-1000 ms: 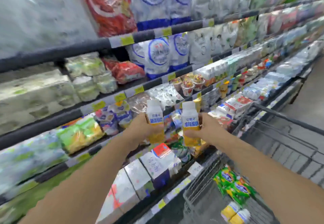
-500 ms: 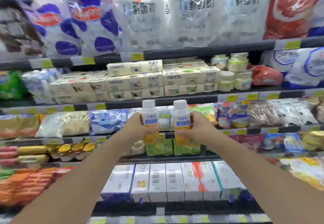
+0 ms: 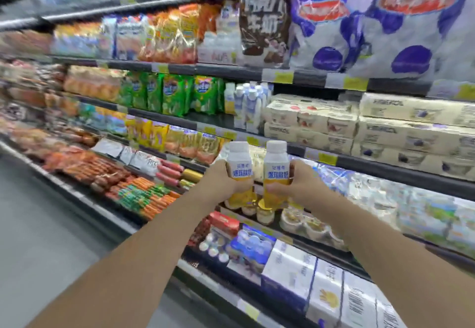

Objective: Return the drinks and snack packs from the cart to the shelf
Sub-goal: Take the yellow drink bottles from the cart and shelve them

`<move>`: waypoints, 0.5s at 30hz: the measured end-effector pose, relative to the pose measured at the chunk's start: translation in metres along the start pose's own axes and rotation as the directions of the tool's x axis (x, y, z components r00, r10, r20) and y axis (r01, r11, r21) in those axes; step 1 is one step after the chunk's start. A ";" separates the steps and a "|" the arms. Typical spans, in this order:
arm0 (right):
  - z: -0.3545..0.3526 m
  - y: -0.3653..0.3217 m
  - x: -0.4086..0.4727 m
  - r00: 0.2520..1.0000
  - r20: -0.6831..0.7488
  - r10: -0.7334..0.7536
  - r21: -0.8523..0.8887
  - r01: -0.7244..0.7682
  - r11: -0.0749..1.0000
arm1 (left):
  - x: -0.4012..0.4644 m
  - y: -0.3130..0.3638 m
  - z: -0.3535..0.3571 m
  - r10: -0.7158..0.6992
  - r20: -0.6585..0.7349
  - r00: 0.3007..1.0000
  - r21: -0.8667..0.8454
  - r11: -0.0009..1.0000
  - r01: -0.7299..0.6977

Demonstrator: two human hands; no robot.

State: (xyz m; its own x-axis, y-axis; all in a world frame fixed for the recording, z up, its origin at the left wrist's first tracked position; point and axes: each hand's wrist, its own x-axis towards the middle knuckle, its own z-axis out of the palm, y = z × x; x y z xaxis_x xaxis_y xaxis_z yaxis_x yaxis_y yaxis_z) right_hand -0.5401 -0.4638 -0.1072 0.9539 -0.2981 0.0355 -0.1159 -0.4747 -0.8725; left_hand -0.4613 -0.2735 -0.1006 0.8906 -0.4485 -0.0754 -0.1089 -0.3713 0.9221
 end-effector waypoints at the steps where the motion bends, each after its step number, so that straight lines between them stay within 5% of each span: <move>1: 0.015 -0.006 0.016 0.999 0.025 -0.019 0.003 0.019 1.000 | 0.004 -0.007 -0.015 -0.020 -0.020 1.000 -0.011 1.000 0.020; 15: 0.108 -0.075 0.216 0.992 0.098 -0.078 0.006 0.077 0.997 | 0.151 -0.030 -0.152 -0.064 -0.207 0.976 -0.004 0.998 0.064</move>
State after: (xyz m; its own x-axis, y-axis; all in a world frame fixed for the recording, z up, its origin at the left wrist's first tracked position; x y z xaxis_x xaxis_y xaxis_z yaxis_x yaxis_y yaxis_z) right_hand -0.2958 -0.4034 -0.0866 0.9825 -0.1779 0.0553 -0.0400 -0.4914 -0.8700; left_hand -0.2568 -0.2064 -0.0823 0.9679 -0.2456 -0.0537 -0.0497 -0.3963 0.9168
